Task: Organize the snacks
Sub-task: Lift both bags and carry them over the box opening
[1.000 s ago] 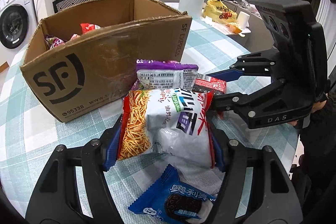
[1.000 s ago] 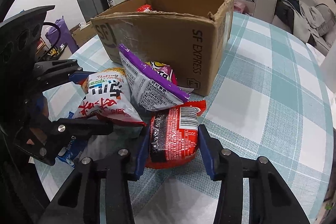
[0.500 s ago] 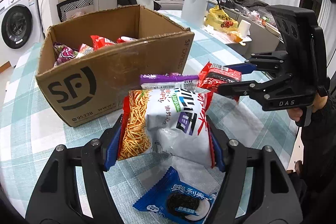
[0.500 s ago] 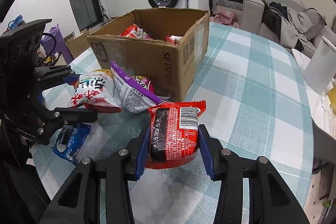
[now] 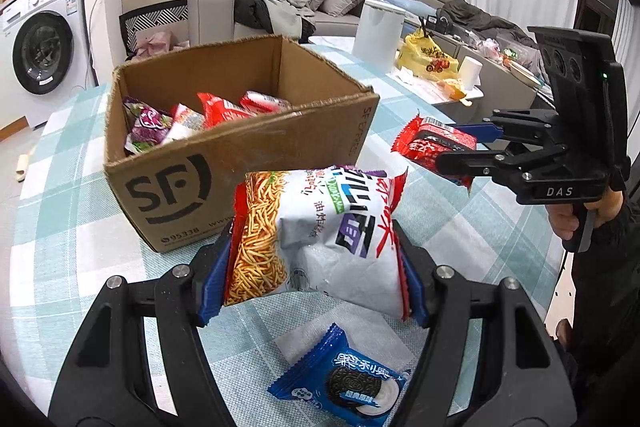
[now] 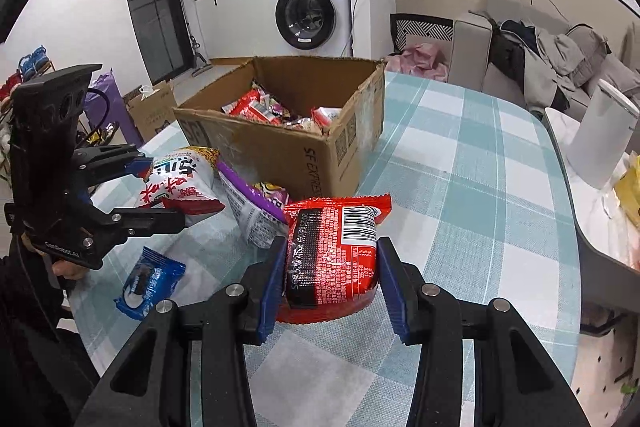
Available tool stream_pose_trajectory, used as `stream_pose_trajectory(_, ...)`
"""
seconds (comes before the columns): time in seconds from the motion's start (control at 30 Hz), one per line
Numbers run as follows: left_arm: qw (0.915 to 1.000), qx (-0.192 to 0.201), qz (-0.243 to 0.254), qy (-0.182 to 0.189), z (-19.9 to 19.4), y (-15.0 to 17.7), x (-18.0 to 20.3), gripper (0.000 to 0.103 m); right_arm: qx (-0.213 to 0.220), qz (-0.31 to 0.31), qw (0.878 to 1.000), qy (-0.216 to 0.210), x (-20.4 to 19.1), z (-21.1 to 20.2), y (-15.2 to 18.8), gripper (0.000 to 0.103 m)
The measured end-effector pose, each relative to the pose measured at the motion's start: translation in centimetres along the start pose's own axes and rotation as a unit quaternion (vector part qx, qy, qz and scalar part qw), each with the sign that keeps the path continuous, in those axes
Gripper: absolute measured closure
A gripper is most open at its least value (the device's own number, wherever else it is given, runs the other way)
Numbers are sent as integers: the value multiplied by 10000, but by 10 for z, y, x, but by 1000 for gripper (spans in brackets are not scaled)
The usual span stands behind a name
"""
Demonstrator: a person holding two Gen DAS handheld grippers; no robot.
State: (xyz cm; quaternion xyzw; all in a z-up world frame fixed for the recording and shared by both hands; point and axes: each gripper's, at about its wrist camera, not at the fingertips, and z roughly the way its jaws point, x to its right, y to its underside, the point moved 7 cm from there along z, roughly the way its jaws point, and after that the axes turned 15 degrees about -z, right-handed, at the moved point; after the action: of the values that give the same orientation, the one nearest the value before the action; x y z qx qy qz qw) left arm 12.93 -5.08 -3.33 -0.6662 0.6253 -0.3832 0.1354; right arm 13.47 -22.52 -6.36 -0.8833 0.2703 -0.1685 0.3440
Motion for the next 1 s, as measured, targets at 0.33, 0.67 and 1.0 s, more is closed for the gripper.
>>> stream_pose_trajectory(0.33,9994,262,-219,-61,-21,-14,-13,36,420,226,9988,-72,-2,-13,-15,58)
stream_pose_trajectory(0.67,9984,513,-249,-39,-40,-25,-12,36,681,211,9973,-147,-11,-22,-30,58)
stream_pose_trajectory(1.0,9958,834,-358,-113,-63,-34,-14,36,1123,384,9928,-129,-13,-32,-46,58)
